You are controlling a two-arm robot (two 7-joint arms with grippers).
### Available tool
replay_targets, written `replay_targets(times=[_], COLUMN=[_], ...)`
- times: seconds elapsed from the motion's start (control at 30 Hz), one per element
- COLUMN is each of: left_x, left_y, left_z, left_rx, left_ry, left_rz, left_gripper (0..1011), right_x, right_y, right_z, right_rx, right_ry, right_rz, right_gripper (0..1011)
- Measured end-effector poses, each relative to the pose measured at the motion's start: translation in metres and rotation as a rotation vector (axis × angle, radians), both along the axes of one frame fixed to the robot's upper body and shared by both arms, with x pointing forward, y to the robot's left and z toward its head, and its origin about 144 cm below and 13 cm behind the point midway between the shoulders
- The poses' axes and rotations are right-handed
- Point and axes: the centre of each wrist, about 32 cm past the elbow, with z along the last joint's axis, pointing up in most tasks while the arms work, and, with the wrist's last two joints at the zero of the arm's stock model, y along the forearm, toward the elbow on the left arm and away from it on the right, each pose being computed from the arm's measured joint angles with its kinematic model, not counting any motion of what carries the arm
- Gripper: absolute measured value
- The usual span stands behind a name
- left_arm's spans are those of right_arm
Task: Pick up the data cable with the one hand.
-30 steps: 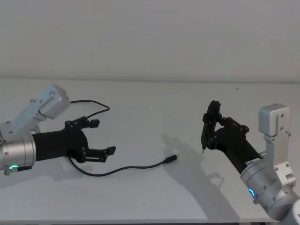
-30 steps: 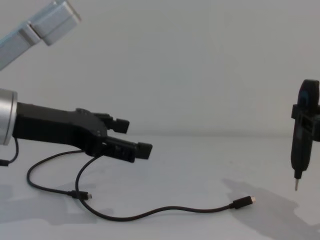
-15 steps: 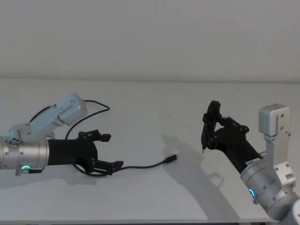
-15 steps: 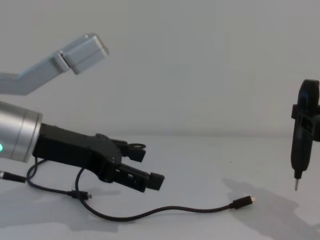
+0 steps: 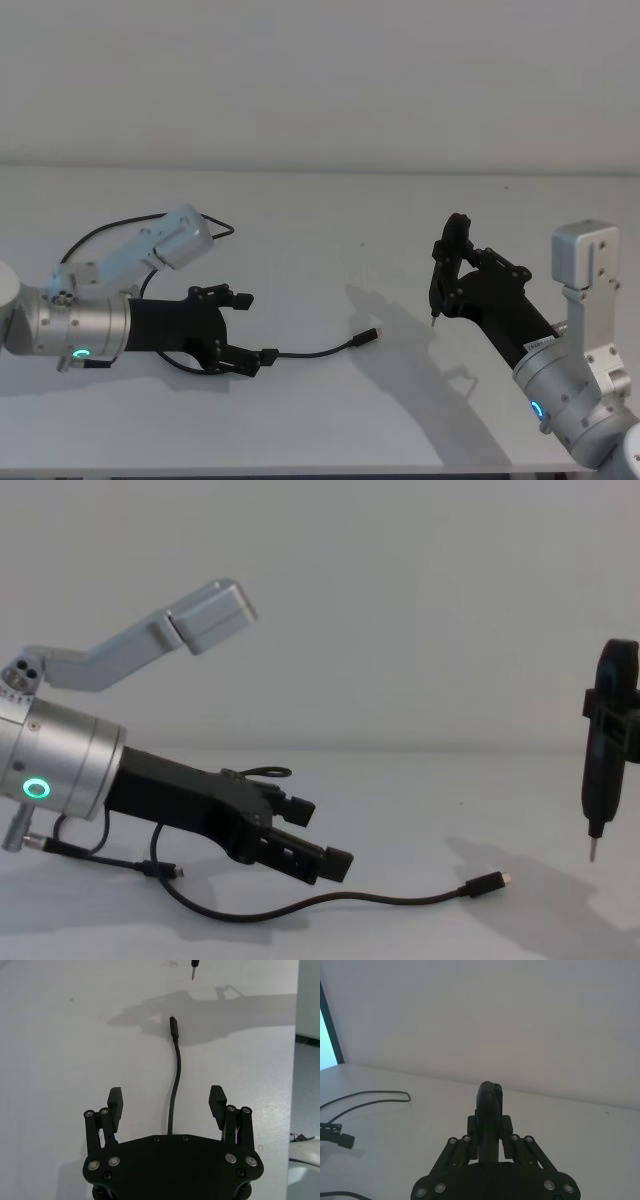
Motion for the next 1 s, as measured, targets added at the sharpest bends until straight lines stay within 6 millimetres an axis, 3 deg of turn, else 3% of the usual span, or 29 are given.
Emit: replay_targets(times=[1.0], left_x=[0.013], left_y=[-0.023], left_z=[-0.018], left_rx=[0.059], left_ry=[-0.009], left_rz=[-0.029], left_gripper=[1001], right_x=[0.0], right_y=[0.0], right_z=[0.0], right_rx=[0.0], right_ry=[0.0], right_rz=[0.0], right_gripper=[274])
